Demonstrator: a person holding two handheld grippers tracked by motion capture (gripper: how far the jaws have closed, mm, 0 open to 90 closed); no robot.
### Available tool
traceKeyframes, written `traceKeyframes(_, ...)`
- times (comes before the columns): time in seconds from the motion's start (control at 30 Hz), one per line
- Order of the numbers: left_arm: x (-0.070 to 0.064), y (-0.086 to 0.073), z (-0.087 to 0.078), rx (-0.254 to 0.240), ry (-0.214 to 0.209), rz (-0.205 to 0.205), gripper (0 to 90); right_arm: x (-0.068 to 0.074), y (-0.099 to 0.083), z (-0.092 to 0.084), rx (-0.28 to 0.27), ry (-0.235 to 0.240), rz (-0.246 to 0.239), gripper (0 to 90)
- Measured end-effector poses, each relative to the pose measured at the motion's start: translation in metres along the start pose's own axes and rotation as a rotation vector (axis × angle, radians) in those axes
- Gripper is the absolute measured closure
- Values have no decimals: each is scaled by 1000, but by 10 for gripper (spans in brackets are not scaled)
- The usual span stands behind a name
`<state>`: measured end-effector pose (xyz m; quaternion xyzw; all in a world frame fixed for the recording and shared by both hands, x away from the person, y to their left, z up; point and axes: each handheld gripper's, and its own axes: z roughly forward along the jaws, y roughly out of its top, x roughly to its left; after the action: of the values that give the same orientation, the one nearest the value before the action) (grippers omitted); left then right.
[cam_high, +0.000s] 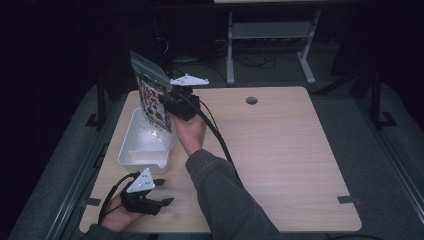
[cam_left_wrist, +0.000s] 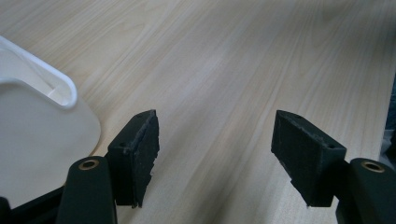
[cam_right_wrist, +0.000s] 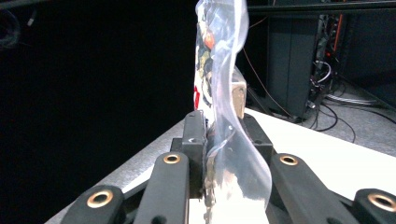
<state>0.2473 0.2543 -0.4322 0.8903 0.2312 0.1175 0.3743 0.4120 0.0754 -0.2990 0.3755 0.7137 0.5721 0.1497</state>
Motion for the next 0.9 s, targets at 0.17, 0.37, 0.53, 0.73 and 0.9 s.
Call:
traceKeyframes(0.17, 1, 0, -1, -19, -13, -13, 315, 4, -5, 17, 4, -27, -2, 752)
traceKeyframes(0.37, 2, 0, -1, -16, -13, -12, 315, 5, -11, 29, 12, -53, 4, 752)
traceKeyframes(0.53, 1, 0, -1, -26, -22, -16, 315, 7, -20, 37, 6, -70, 18, 751)
traceKeyframes(0.73, 1, -1, -1, -23, -24, -17, 315, 8, -29, 46, 5, -86, 44, 751)
traceKeyframes(0.9, 1, -1, 0, -20, -29, -14, 314, 15, -42, 53, -7, -112, 62, 750)
